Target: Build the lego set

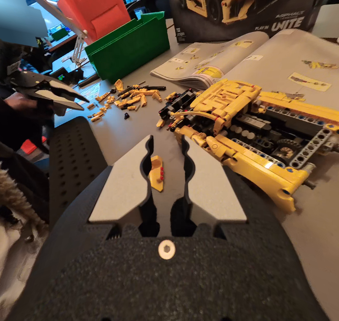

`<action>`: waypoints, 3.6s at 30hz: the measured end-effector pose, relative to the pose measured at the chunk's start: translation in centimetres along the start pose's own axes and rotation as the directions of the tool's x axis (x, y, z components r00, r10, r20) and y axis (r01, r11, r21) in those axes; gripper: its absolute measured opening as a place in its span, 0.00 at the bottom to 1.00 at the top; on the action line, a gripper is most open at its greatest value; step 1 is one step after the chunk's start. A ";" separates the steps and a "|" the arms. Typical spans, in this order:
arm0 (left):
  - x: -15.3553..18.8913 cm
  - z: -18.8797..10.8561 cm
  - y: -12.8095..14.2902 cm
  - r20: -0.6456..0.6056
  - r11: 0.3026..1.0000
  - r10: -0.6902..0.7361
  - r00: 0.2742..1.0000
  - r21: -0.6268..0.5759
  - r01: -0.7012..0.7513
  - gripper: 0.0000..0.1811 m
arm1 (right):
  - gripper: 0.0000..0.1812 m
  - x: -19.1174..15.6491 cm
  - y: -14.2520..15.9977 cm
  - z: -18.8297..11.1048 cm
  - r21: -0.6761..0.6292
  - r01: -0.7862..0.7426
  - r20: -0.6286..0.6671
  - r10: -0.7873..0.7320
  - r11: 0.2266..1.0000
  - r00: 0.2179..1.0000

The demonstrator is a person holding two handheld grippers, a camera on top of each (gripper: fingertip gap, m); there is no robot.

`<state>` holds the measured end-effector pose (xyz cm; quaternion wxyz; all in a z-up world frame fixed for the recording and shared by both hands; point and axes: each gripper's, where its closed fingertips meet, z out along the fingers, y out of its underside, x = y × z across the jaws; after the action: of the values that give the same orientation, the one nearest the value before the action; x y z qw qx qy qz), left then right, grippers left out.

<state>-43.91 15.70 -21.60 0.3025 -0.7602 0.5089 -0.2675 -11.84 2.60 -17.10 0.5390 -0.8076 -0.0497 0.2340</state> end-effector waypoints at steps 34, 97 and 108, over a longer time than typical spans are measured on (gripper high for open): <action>-4.9 3.6 -0.1 0.229 0.977 -0.026 0.973 -0.200 0.073 0.04 | 0.16 0.0 -0.4 -0.4 0.037 -0.037 0.041 0.036 0.999 0.999; 15.8 15.1 -17.9 -0.220 0.977 0.207 0.953 -0.008 -0.214 0.14 | 0.05 22.0 5.9 -19.8 -0.439 0.013 -0.299 -0.160 0.898 0.941; 15.6 15.2 -17.7 -0.216 0.976 0.208 0.954 -0.013 -0.216 0.14 | 0.05 21.7 6.9 -19.8 -0.456 -0.010 -0.239 -0.112 0.890 0.965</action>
<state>-16.93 9.20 -17.35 0.2593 -0.6733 0.6219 -0.3044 14.70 -9.76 -24.15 0.3435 -0.9329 -0.0536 0.0940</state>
